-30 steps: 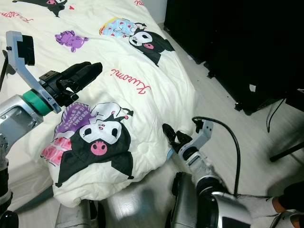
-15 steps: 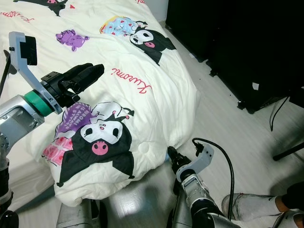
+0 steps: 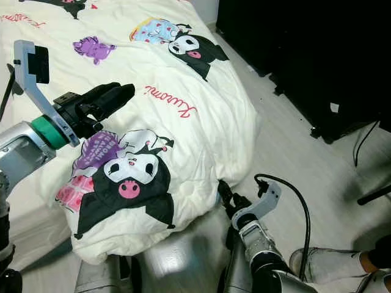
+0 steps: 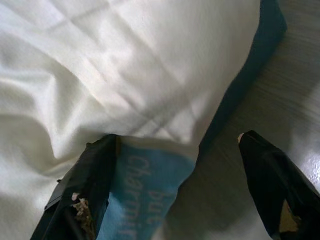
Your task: Clean up the room
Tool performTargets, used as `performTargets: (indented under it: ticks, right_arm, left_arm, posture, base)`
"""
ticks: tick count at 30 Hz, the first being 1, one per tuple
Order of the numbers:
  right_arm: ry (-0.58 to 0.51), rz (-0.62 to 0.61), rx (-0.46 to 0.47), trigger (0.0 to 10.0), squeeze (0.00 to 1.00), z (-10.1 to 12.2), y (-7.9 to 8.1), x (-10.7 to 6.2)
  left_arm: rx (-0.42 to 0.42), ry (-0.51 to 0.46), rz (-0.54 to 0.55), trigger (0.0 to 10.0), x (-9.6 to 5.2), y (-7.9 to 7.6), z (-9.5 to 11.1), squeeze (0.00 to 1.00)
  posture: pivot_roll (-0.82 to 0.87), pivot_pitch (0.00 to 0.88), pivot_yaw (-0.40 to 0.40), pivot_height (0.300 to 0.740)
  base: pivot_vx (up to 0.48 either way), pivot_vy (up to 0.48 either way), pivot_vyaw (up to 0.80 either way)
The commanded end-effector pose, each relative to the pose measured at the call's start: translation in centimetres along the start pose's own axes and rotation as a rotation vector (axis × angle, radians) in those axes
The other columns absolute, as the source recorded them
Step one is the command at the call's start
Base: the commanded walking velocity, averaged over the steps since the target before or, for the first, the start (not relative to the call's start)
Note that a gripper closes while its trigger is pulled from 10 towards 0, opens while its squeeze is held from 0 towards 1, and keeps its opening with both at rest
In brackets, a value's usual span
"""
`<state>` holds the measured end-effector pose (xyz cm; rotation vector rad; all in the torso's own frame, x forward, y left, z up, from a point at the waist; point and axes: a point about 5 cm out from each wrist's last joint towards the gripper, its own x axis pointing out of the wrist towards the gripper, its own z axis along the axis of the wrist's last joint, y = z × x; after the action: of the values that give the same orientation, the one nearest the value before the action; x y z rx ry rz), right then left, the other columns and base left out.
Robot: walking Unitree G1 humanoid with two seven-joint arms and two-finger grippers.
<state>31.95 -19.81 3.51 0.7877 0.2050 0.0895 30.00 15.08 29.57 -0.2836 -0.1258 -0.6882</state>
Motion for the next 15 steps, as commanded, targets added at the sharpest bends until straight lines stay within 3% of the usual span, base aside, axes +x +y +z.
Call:
performTargets:
  ticks: [1, 8, 9, 13, 14, 15]
  right_arm:
    - [0.05, 0.003, 0.022, 10.0, 1.0, -1.3, -0.1, -0.3]
    - [0.052, 0.065, -0.065, 10.0, 1.0, -0.7, 0.7, 0.2]
    - [0.05, 0.077, -0.09, 10.0, 0.0, -0.5, 0.8, 0.3]
    - [0.021, 0.091, -0.129, 10.0, 0.0, 0.5, 1.0, 0.5]
    - [0.007, 0.092, -0.136, 9.0, 0.0, 0.9, 1.0, 0.5]
    - [0.007, 0.092, -0.136, 9.0, 0.0, 0.9, 1.0, 0.5]
  left_arm:
    - [0.008, 0.007, -0.008, 10.0, -0.4, -0.1, 0.2, 0.0]
    - [0.012, 0.017, -0.007, 10.0, -0.5, -0.1, 0.2, 0.0]
    - [0.012, 0.018, -0.007, 10.0, -0.5, -0.1, 0.2, 0.0]
    - [0.012, 0.019, -0.009, 10.0, -0.4, -0.1, 0.3, 0.0]
    - [0.011, 0.02, -0.009, 10.0, -0.4, -0.1, 0.3, 0.0]
    - [0.011, 0.02, -0.009, 10.0, -0.4, -0.1, 0.3, 0.0]
  posture:
    - [0.37, 0.305, 0.147, 0.505]
    - [0.38, 0.306, 0.154, 0.505]
    - [0.38, 0.305, 0.155, 0.505]
    - [0.38, 0.305, 0.155, 0.505]
    - [0.38, 0.305, 0.155, 0.505]
    - [0.38, 0.305, 0.155, 0.505]
  base:
    - [0.0, 0.0, 0.0]
    - [0.0, 0.0, 0.0]
    - [0.0, 0.0, 0.0]
    - [0.0, 0.0, 0.0]
    - [0.0, 0.0, 0.0]
    - [0.0, 0.0, 0.0]
